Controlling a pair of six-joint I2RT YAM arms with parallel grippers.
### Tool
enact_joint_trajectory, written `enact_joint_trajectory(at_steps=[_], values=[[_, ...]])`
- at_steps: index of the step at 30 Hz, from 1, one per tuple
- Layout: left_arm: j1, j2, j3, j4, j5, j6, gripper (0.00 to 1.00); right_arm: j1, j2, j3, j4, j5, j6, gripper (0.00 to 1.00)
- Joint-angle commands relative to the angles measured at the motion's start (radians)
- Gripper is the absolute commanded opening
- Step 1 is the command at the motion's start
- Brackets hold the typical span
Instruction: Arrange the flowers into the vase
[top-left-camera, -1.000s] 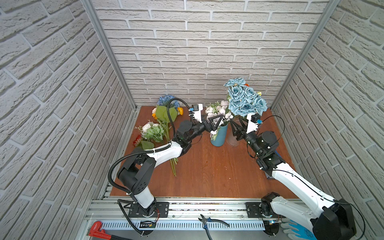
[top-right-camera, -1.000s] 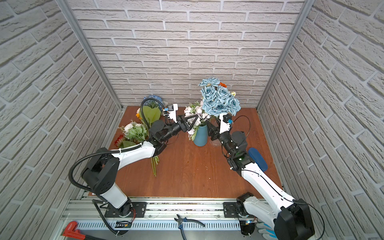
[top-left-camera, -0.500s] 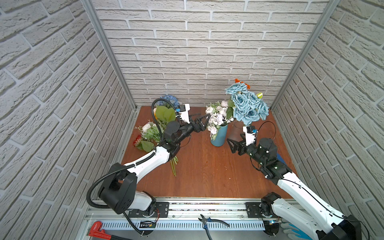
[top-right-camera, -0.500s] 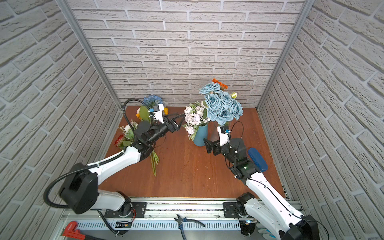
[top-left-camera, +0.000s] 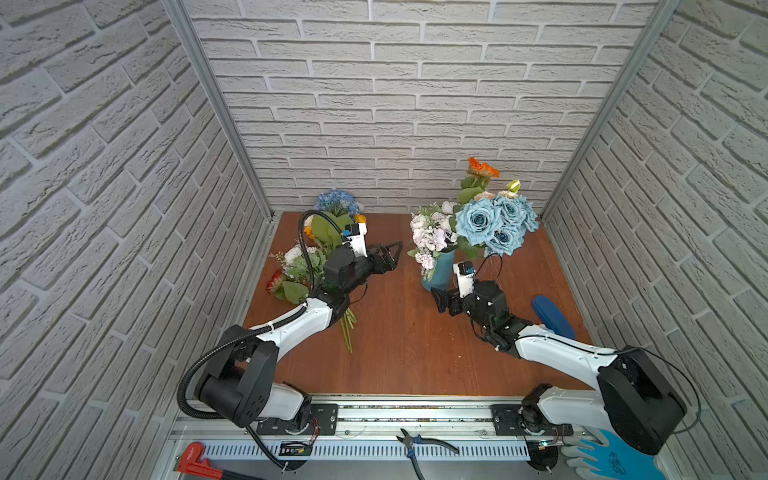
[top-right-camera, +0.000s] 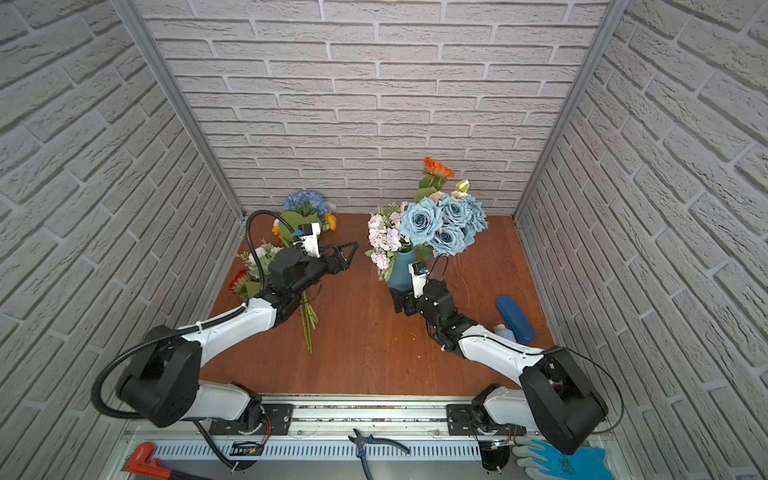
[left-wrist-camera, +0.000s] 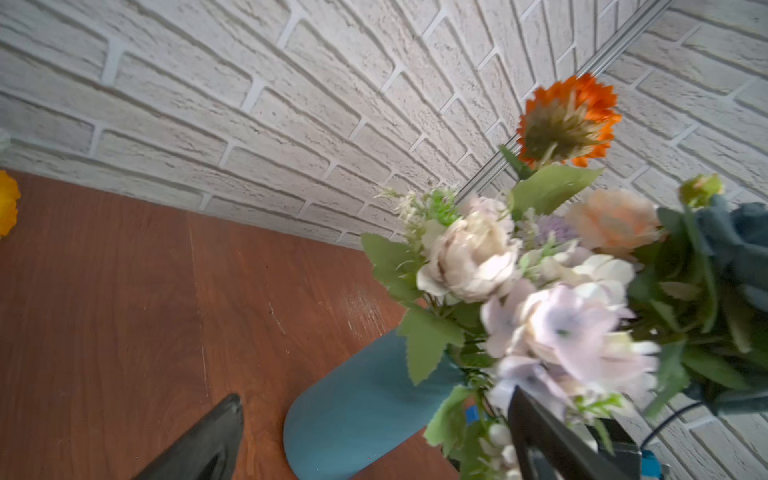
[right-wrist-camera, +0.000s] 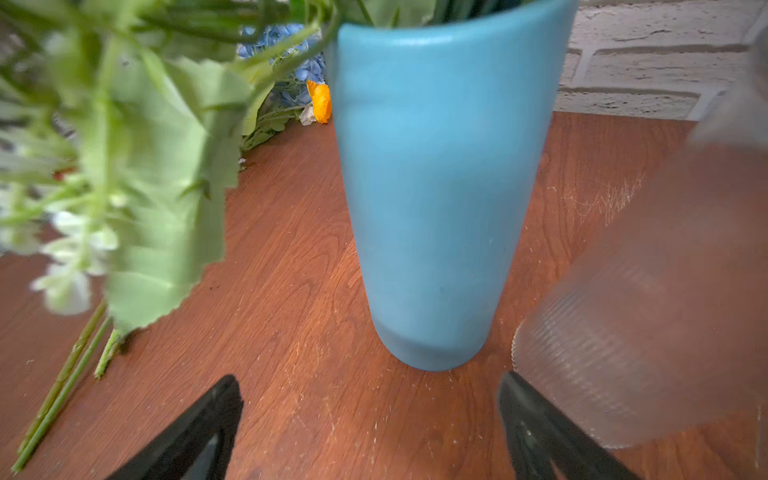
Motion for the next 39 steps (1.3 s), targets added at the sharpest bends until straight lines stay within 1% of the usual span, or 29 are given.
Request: enact_joint_trajectory(at_steps=[1,3,5,8,10,12,14,15,17,19,21,25,27,28,29,30,31,32,36,37,39], values=[[0.025,0.04,-0.005,0.061,0.029,-0.045,0.98,0.028,0.064,-0.022,0.164,0.091,0.13,0.95],[0.041,0.068,-0.01,0.096,0.049,-0.077,0.98,0.044,0.091,-0.037,0.217,0.116,0.15,0.94],[0.054,0.086,-0.017,0.131,0.07,-0.102,0.98,0.056,0.093,-0.049,0.267,0.126,0.116,0.92],[0.069,0.085,-0.012,0.129,0.099,-0.108,0.98,0.056,0.015,-0.035,0.205,0.127,0.066,0.9],[0.076,0.068,-0.013,0.11,0.109,-0.095,0.98,0.056,-0.079,-0.014,0.09,0.142,0.062,0.89],[0.076,0.042,-0.013,0.071,0.11,-0.067,0.98,0.055,-0.194,0.031,-0.107,0.158,0.064,0.88],[0.077,0.014,-0.016,0.036,0.107,-0.042,0.98,0.055,-0.308,0.101,-0.322,0.14,0.024,0.88],[0.076,0.002,-0.018,0.029,0.103,-0.036,0.98,0.056,-0.352,0.125,-0.393,0.138,0.013,0.88],[0.077,-0.015,-0.029,0.024,0.099,-0.031,0.98,0.056,-0.441,0.153,-0.488,0.154,-0.007,0.89],[0.077,-0.026,-0.034,0.024,0.096,-0.027,0.98,0.056,-0.508,0.152,-0.51,0.169,-0.028,0.89],[0.076,-0.034,-0.039,0.028,0.093,-0.027,0.98,0.055,-0.536,0.153,-0.495,0.193,-0.054,0.89],[0.074,-0.042,-0.042,0.036,0.09,-0.033,0.98,0.052,-0.518,0.174,-0.406,0.232,-0.133,0.88],[0.068,-0.051,-0.042,0.037,0.088,-0.033,0.98,0.038,-0.495,0.176,-0.34,0.24,-0.164,0.81],[0.065,-0.057,-0.045,0.037,0.084,-0.032,0.98,0.027,-0.476,0.177,-0.309,0.241,-0.171,0.73],[0.061,-0.061,-0.048,0.036,0.078,-0.03,0.98,0.012,-0.458,0.178,-0.287,0.233,-0.168,0.6],[0.058,-0.066,-0.05,0.038,0.073,-0.03,0.98,-0.003,-0.441,0.18,-0.276,0.223,-0.156,0.45],[0.058,-0.069,-0.051,0.039,0.073,-0.03,0.98,-0.021,-0.421,0.181,-0.267,0.212,-0.138,0.36],[0.058,-0.073,-0.054,0.041,0.071,-0.03,0.98,-0.037,-0.401,0.18,-0.256,0.196,-0.124,0.34],[0.056,-0.085,-0.06,0.041,0.069,-0.024,0.98,-0.067,-0.325,0.154,-0.137,0.161,-0.102,0.34],[0.056,-0.088,-0.06,0.041,0.07,-0.024,0.98,-0.077,-0.303,0.152,-0.104,0.144,-0.096,0.36],[0.056,-0.091,-0.059,0.038,0.069,-0.021,0.98,-0.101,-0.263,0.15,-0.039,0.112,-0.084,0.45]])
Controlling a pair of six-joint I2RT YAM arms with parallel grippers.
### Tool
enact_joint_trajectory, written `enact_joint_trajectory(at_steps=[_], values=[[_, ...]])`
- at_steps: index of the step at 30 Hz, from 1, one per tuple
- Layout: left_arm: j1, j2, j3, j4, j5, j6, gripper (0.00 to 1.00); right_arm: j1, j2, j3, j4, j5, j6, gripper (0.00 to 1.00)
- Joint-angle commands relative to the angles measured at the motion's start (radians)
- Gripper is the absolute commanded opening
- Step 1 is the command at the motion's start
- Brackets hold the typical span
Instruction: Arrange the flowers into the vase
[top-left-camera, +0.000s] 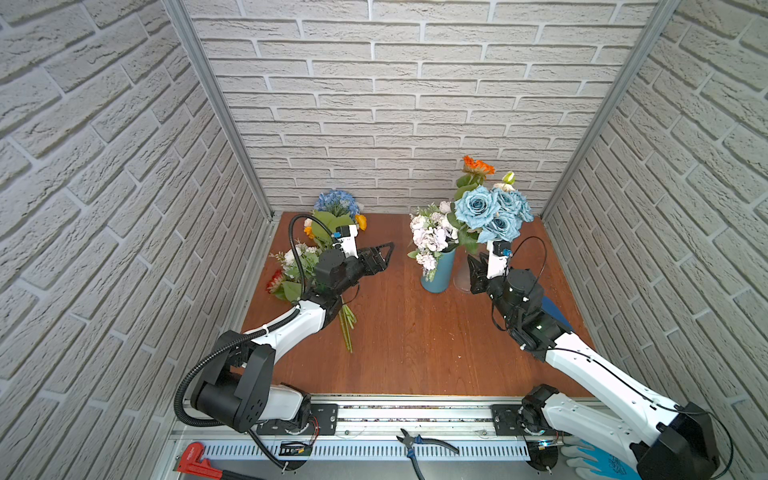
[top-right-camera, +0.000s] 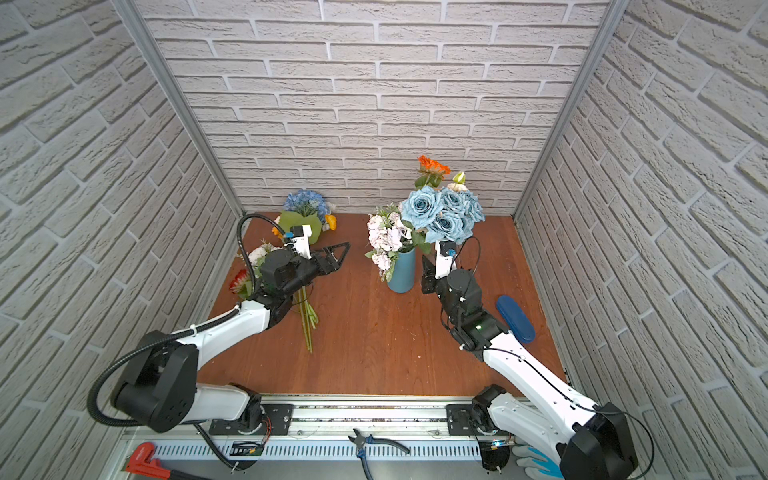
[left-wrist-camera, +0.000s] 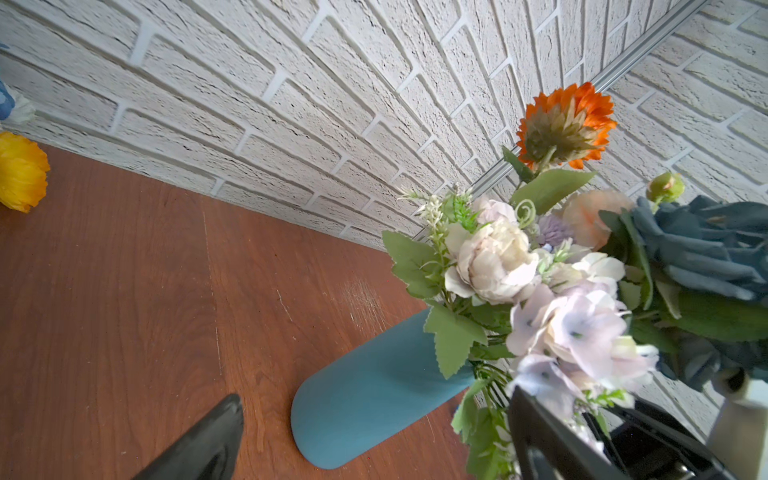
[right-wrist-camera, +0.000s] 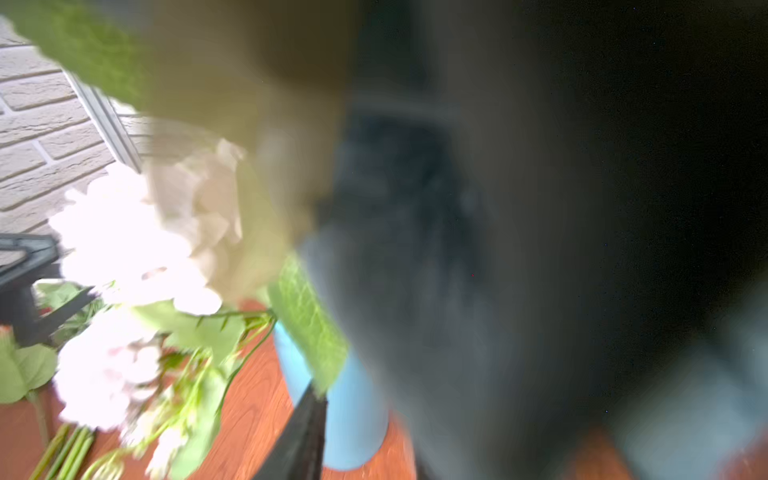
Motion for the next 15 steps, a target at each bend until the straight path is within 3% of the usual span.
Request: enact_joint_trajectory(at_steps=[1,5,9,15], values=[[-0.005,-0.032,-0.014,0.039,-0.006,0.024,0.98,-0.032,0.053,-0.014,0.199,-0.067,0.033,0.49],[-0.005,-0.046,-0.015,0.03,-0.011,0.031,0.98,-0.059,0.107,-0.015,0.331,-0.145,0.051,0.51],[-0.005,-0.059,-0.016,0.021,-0.015,0.037,0.98,-0.06,0.142,-0.014,0.352,-0.226,0.068,0.49],[-0.005,-0.071,-0.017,0.01,-0.02,0.045,0.98,-0.058,0.086,-0.106,0.401,-0.275,0.082,0.52]])
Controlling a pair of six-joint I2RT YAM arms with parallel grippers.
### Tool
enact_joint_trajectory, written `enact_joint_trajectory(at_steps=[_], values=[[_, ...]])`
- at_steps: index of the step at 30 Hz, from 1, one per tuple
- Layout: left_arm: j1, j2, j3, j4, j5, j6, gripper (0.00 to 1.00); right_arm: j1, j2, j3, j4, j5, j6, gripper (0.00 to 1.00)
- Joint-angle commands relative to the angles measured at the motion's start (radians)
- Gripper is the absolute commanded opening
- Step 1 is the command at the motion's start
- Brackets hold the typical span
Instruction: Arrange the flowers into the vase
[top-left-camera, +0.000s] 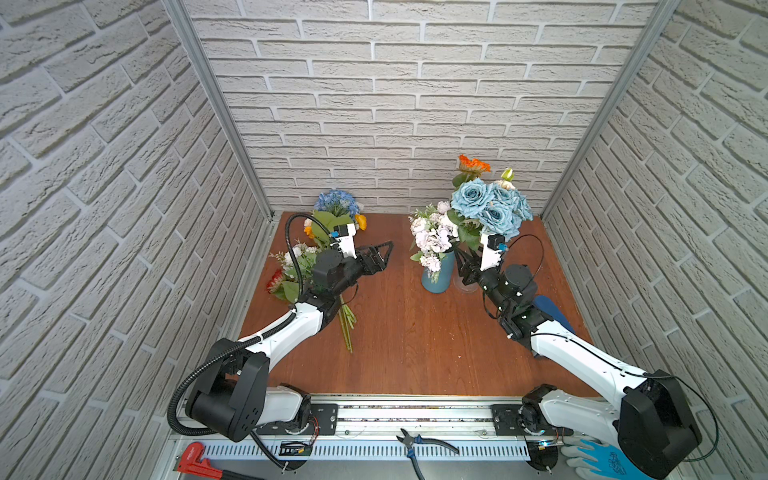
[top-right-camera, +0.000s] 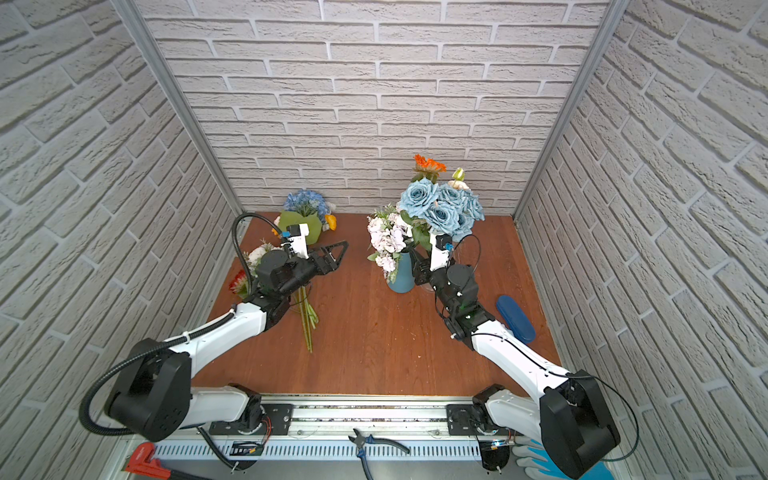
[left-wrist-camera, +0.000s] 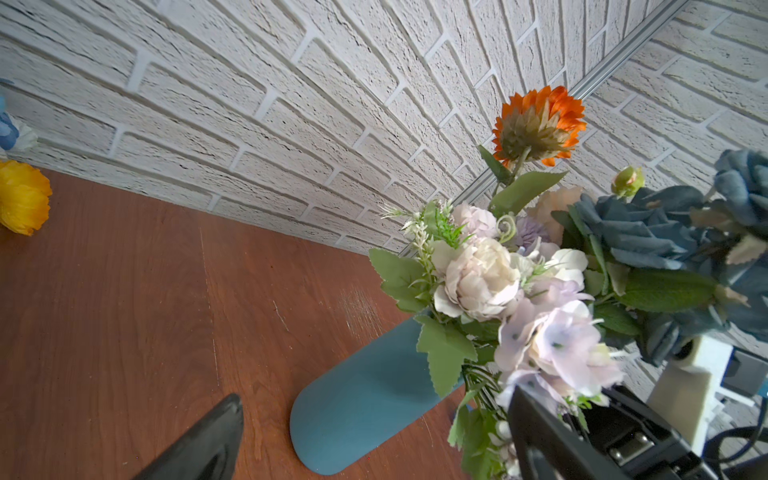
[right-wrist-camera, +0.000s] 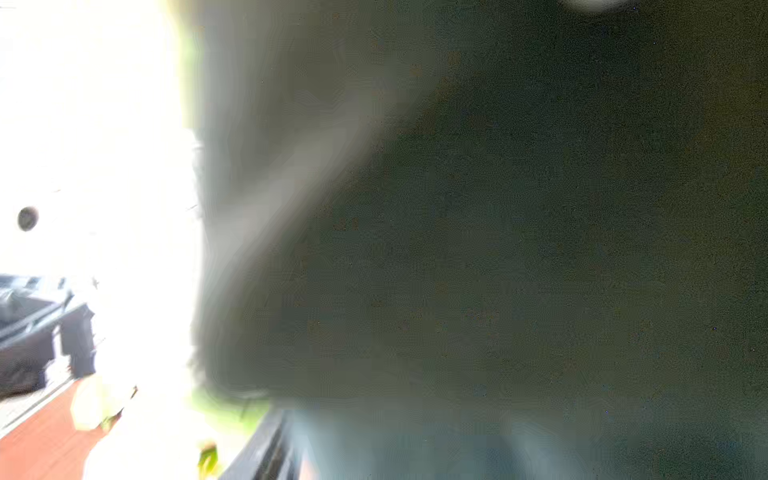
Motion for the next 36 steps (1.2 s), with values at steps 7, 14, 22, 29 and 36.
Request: enact_joint_trajectory(at_steps=[7,14,22,29,36], values=[[-0.005,-0.022,-0.01,0.031,-0.008,0.02,0.98,-0.002,-0.232,-0.166,-0.075,-0.003,0.079,0.6],[-0.017,-0.017,0.003,0.023,-0.007,0.022,0.98,-0.008,-0.306,-0.239,-0.11,0.026,0.043,0.6],[-0.041,0.003,0.043,-0.005,-0.012,0.039,0.98,-0.064,-0.23,-0.305,0.108,-0.008,0.095,0.55],[-0.051,0.007,0.074,-0.054,-0.012,0.067,0.98,-0.168,0.029,-0.215,0.439,-0.201,0.211,0.54],[-0.053,0.006,0.091,-0.092,-0.027,0.09,0.98,-0.21,0.247,-0.178,0.816,-0.319,0.307,0.54]])
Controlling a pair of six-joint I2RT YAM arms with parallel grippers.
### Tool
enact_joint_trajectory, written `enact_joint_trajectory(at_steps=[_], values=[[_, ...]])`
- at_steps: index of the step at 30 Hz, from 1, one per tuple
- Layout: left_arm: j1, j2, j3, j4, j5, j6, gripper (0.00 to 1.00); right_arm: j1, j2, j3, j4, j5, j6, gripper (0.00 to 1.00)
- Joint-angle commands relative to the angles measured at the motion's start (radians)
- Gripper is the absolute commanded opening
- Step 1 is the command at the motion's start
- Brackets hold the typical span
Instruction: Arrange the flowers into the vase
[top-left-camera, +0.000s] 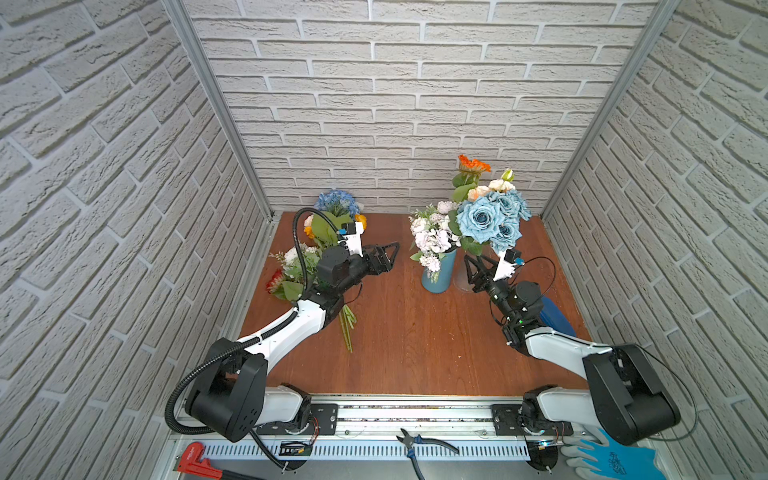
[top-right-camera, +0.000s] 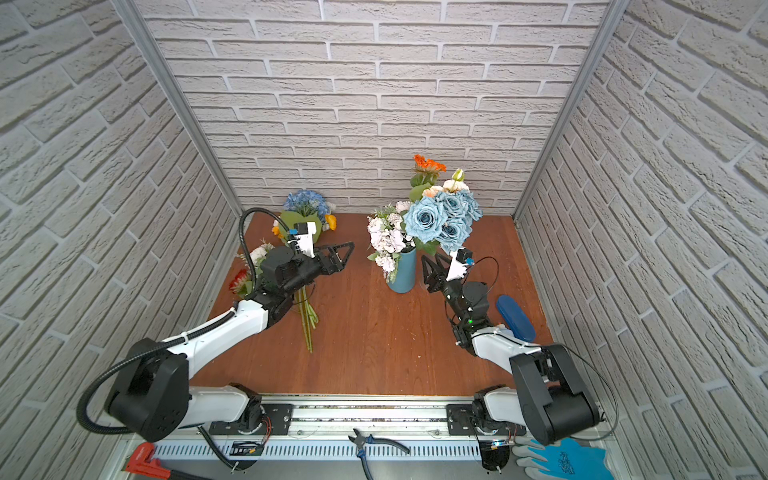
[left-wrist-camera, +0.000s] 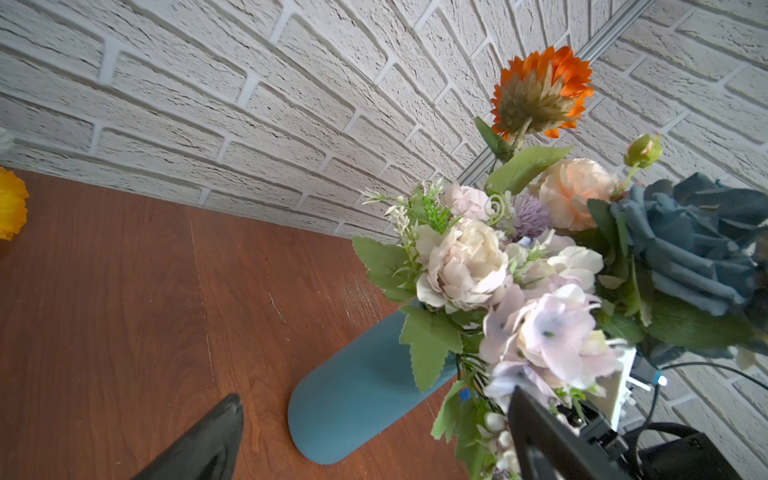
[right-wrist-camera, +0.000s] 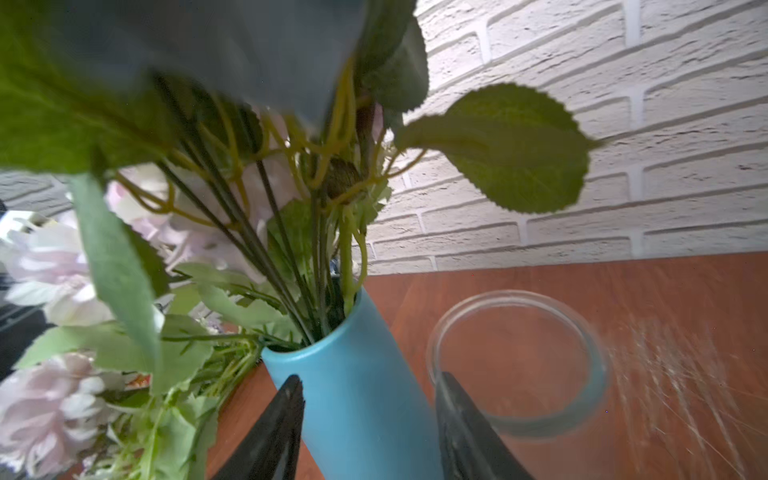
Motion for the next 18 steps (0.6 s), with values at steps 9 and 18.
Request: enact_joint_trajectory(at_steps=[9,18], values=[[-0.014,0.039,0.059,-0.005,-0.01,0.036,0.98,-0.04,0.083,0.088,0.246,-0.114,0.034,0.58],[-0.028,0.052,0.072,-0.009,-0.017,0.043,0.98,-0.074,0.187,0.197,0.253,-0.16,0.068,0.44]])
